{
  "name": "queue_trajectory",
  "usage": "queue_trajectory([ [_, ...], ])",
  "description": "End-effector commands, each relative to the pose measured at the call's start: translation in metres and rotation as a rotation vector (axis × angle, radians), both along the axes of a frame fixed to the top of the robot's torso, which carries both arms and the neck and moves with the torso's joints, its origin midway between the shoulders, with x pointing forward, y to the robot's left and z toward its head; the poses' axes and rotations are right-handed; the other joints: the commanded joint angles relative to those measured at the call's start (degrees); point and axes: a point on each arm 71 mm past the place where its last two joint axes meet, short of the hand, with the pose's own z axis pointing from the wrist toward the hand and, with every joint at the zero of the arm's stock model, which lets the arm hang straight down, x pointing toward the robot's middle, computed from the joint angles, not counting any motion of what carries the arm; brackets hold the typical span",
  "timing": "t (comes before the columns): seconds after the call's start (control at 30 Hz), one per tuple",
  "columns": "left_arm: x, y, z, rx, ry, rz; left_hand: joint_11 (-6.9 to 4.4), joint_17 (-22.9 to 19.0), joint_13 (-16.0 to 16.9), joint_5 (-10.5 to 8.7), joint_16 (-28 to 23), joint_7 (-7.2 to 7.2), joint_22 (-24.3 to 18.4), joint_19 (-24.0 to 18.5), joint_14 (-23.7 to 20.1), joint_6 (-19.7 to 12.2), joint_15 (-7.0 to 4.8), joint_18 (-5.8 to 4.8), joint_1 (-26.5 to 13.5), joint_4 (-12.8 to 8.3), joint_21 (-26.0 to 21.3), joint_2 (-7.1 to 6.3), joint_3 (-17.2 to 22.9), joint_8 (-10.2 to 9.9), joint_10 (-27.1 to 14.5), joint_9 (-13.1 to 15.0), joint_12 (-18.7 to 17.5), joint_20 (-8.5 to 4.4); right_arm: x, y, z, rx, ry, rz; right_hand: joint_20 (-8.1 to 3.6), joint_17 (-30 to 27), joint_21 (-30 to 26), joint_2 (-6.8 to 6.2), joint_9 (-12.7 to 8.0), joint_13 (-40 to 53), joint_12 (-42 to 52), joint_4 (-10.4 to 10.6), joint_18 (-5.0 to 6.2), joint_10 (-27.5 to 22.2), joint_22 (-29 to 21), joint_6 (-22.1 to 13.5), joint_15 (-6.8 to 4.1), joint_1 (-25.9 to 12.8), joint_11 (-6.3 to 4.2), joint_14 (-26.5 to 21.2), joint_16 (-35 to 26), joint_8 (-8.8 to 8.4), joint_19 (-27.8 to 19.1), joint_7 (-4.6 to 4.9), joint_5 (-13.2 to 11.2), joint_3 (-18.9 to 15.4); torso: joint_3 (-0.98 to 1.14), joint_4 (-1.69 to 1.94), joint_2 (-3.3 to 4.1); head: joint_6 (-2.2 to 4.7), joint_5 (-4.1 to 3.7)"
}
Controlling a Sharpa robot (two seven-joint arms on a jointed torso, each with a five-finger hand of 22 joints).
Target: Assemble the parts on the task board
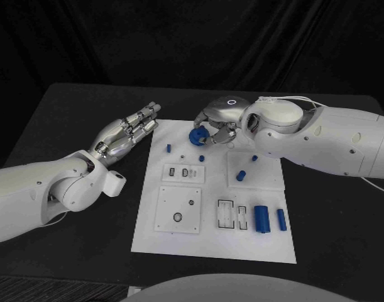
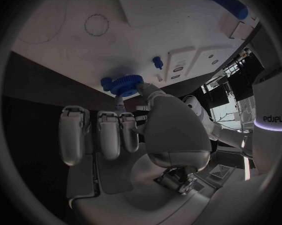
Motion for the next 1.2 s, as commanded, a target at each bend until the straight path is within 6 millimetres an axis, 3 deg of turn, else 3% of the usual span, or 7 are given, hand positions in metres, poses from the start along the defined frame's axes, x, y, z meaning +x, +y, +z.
queue_trajectory([
  [0.03,-0.0029,-0.0009,0.0125,-0.102,-0.136,-0.028,0.57,-0.06,-0.08,0.37,-0.21,0.41,-0.06,0.03,-0.03,0.05,0.38,0.94,0.38,0.04,-0.20,0.09,0.41,0.09,0.01,0.05,-0.38,0.29,-0.0017,0.0000,-0.0038,-0.021,0.020,0.015,0.09,13.86,-0.11,0.13,-0.75,15.10,0.15,0.00,-0.65,6.17,12.39,-0.62,0.01,-0.80,0.05,5.81,-0.37,-0.82,2.85,-0.02,-2.02,-0.70,0.00,-0.02,-0.02,-0.05,-0.07],
  [0.1,-0.0027,-0.0006,0.0124,-0.100,-0.136,-0.027,0.60,-0.06,-0.08,0.37,-0.21,0.44,-0.06,0.03,-0.03,-0.03,0.43,0.94,0.39,0.03,-0.20,0.08,0.47,0.08,0.01,0.05,-0.38,0.33,-0.0017,-0.0004,-0.0041,-0.020,0.023,0.014,0.07,13.79,-0.12,0.28,-1.45,15.10,0.15,-0.05,-0.65,6.17,12.43,-1.11,0.00,-0.96,0.00,5.79,-0.41,-1.25,2.87,-0.02,-3.31,-1.04,0.00,0.01,-0.03,-0.06,-0.13],
  [0.17,-0.0025,-0.0003,0.0122,-0.099,-0.135,-0.026,0.60,-0.06,-0.08,0.37,-0.21,0.44,-0.06,0.03,-0.03,-0.03,0.43,0.94,0.39,0.03,-0.20,0.08,0.47,0.08,0.01,0.05,-0.38,0.33,-0.0016,-0.0007,-0.0043,-0.020,0.025,0.012,0.06,13.66,-0.22,0.67,-2.83,15.10,0.15,-0.10,-0.63,6.17,12.45,-2.36,-0.01,-1.18,0.01,5.76,-0.47,-1.42,2.84,-0.01,-6.09,-1.65,0.00,0.00,-0.04,-0.07,-0.18],
  [0.37,-0.0021,0.0000,0.0119,-0.097,-0.133,-0.025,0.62,-0.06,-0.08,0.37,-0.21,0.46,-0.06,0.03,-0.03,-0.05,0.45,0.94,0.39,0.02,-0.20,0.07,0.50,0.08,0.01,0.04,-0.38,0.34,-0.0013,-0.0018,-0.0049,-0.023,0.030,0.005,0.05,13.35,-0.37,1.05,-4.78,15.10,0.15,-0.23,-0.60,6.17,12.46,-4.00,-0.02,-1.34,0.01,5.70,-0.63,-1.35,2.79,0.04,-8.29,-2.46,0.02,-0.05,-0.02,-0.22,-0.20],
  [1.2,-0.0017,0.0014,0.0111,-0.090,-0.125,-0.021,0.69,-0.06,-0.08,0.38,-0.21,0.52,-0.06,0.03,-0.03,-0.10,0.53,0.95,0.43,-0.02,-0.20,0.09,0.64,0.07,0.01,0.04,-0.38,0.42,-0.0062,-0.0066,-0.0049,0.007,0.018,0.015,0.08,13.12,-0.64,2.15,-5.47,15.10,0.15,-0.35,-0.54,6.17,12.41,-1.72,0.00,-1.13,0.03,5.65,-0.74,-0.60,2.68,0.07,-8.68,-2.63,0.00,-0.02,0.04,-0.24,-0.31],
])
